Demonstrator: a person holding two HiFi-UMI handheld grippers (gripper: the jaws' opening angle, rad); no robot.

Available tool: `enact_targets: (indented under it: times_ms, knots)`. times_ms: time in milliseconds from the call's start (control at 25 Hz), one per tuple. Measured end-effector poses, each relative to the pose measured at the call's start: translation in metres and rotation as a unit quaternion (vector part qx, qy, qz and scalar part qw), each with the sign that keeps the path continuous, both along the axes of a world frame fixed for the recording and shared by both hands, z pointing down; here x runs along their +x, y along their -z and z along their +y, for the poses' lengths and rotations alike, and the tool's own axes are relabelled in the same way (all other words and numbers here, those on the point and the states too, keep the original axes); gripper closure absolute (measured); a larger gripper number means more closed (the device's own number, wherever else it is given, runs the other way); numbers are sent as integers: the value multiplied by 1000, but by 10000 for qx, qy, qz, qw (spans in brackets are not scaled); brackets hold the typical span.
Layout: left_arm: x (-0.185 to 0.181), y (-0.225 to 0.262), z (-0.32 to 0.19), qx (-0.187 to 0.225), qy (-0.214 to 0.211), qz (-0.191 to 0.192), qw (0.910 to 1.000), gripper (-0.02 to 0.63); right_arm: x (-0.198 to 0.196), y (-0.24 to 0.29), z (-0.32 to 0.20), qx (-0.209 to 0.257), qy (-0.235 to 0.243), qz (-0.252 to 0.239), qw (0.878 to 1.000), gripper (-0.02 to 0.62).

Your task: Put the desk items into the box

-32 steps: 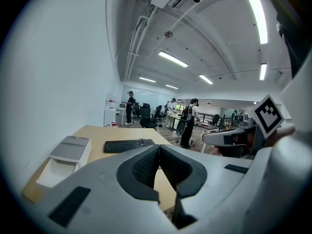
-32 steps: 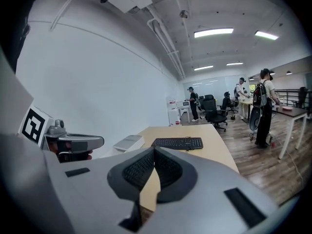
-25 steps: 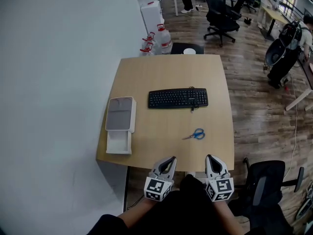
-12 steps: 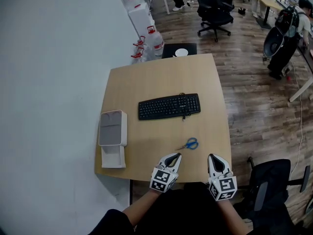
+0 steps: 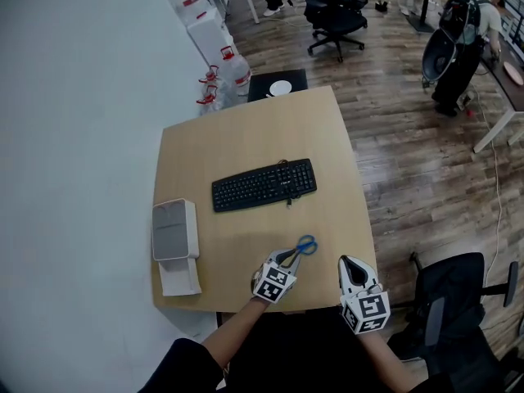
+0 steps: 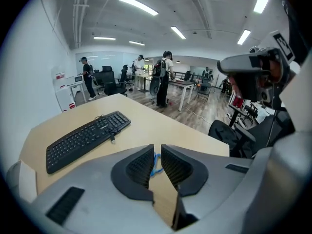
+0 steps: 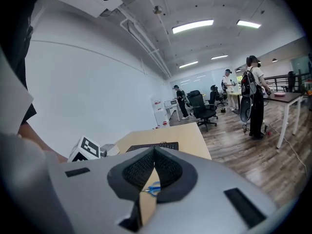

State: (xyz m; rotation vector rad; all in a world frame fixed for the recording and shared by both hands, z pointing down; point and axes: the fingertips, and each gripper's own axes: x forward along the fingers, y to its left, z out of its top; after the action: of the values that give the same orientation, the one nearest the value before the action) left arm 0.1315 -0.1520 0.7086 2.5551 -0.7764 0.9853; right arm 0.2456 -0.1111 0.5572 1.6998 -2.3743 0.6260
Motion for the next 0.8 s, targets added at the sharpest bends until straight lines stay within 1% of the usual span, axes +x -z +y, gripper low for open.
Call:
enact_targets:
  times_ms: [80, 200, 360, 520, 720, 800]
  knots:
    - [5, -18, -6, -98, -114, -172, 9997, 570, 5, -5, -3, -67, -32, -8, 10000, 535]
    - [13, -46, -10, -439, -177, -338, 9983, 530, 8, -8, -5, -157, -48, -29, 9999, 537]
    - [28, -66, -22, -558, -360, -603, 9960, 500, 13, -7, -12, -191, -79, -62, 9998, 537]
    - [37, -90, -23, -691, -761, -1003, 9896, 471, 20, -9, -15, -265, -176, -98, 9994, 536]
    - [43, -118, -23, -783, -1144, -1326, 9814, 466, 27, -13, -18, -314, -241, -65, 9992, 537]
    - [44, -127, -19, -830, -1323, -1474, 9767, 465, 32, -14, -14, -360, -299, -72, 9989, 537]
